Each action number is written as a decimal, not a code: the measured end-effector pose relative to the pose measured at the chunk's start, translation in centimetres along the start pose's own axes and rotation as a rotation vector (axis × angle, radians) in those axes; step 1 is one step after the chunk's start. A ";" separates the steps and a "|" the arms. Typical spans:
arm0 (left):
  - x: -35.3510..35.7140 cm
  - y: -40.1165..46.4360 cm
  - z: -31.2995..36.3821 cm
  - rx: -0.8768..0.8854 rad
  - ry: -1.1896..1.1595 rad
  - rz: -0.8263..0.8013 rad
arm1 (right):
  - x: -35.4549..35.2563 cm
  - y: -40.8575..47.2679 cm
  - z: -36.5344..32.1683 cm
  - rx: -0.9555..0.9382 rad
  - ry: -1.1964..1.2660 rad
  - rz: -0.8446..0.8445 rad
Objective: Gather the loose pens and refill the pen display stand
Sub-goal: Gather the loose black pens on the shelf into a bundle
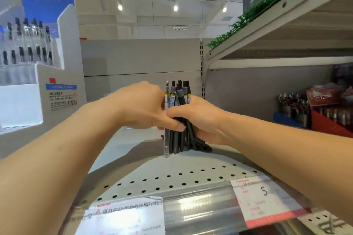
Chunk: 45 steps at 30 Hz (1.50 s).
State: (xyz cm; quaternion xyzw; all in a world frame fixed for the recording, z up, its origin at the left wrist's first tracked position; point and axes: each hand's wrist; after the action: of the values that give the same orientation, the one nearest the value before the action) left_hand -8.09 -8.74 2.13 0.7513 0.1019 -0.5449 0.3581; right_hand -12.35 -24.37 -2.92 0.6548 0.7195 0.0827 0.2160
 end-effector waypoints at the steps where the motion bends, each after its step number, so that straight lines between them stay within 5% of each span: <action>1: 0.1 0.1 0.2 -0.008 0.052 0.019 | 0.0 -0.2 0.0 -0.007 0.003 -0.005; 5: 0.2 0.7 1.6 -0.047 0.158 0.108 | -0.7 -0.7 -0.1 -0.044 -0.082 0.066; 10: -0.3 2.4 4.5 0.023 -0.212 0.137 | -3.8 -1.5 -2.8 -0.150 -0.097 0.065; 15: 0.6 6.3 10.0 0.081 -0.279 0.163 | -11.6 -4.2 -4.1 -0.211 -0.198 0.001; 24: 6.2 14.6 20.1 0.075 -0.049 -0.289 | -28.0 -10.2 -2.2 0.144 -0.897 0.123; 27: 8.9 16.2 22.2 0.049 0.099 -0.556 | -30.6 -10.7 -0.6 0.259 -1.044 -0.018; 32: 11.7 17.1 22.8 0.024 0.209 -0.742 | -32.2 -9.1 3.3 0.303 -1.176 -0.286; 45: 11.3 15.5 22.4 -0.149 -0.177 -0.695 | -31.0 -0.3 11.4 0.249 -1.476 -0.577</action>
State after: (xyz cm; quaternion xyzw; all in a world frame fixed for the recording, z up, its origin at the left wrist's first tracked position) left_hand -12.05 -37.16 -4.65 0.5938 0.3592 -0.6878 0.2129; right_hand -6.31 -56.63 -6.93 0.3481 0.5356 -0.5118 0.5744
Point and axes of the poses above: each hand's wrist, its own y-axis towards the middle knuckle, its own x-axis out of the palm, z = x × y
